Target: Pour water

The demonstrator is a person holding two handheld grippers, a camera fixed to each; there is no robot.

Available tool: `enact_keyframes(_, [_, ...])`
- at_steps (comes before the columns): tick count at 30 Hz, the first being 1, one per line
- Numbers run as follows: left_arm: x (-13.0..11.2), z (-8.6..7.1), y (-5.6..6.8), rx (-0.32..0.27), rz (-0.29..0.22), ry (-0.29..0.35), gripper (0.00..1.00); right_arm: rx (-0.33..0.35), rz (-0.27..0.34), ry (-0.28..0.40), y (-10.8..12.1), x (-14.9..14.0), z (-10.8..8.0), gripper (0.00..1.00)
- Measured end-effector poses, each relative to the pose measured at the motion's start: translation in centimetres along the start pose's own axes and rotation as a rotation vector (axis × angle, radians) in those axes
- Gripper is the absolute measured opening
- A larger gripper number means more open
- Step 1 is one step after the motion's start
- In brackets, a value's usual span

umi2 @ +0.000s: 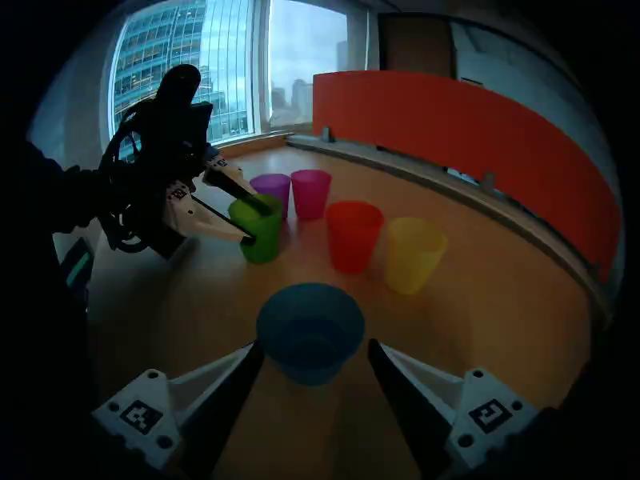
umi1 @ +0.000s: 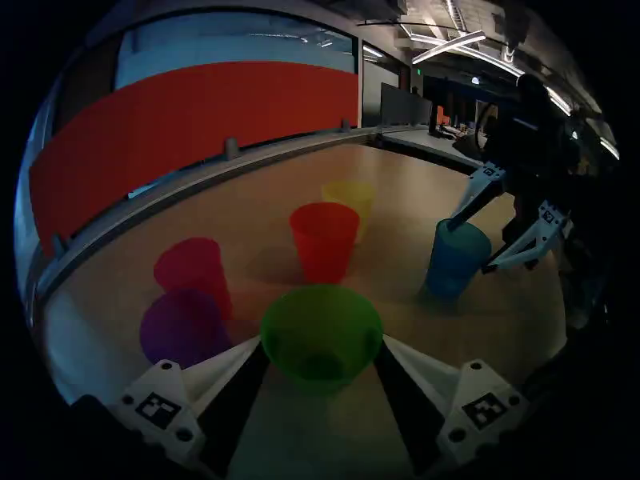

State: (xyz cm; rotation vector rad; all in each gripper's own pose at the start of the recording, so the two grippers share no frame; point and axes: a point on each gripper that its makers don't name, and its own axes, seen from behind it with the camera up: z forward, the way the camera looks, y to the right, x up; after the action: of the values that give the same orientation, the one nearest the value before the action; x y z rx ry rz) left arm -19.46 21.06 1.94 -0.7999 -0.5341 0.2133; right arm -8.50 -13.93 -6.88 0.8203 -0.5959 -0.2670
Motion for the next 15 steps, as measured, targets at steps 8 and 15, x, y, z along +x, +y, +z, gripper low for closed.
enact_keyframes(8, [0.3, -0.6, 0.2, 0.003, 0.006, 0.008, 0.86, 0.007, -0.016, -0.003, -0.5, 0.4, 1.4, 1.0])
enact_keyframes(15, [0.6, -1.4, 0.1, 0.011, 0.009, 0.019, 0.86, -0.01, -0.023, -0.009, -0.2, 0.2, 2.0, 0.93])
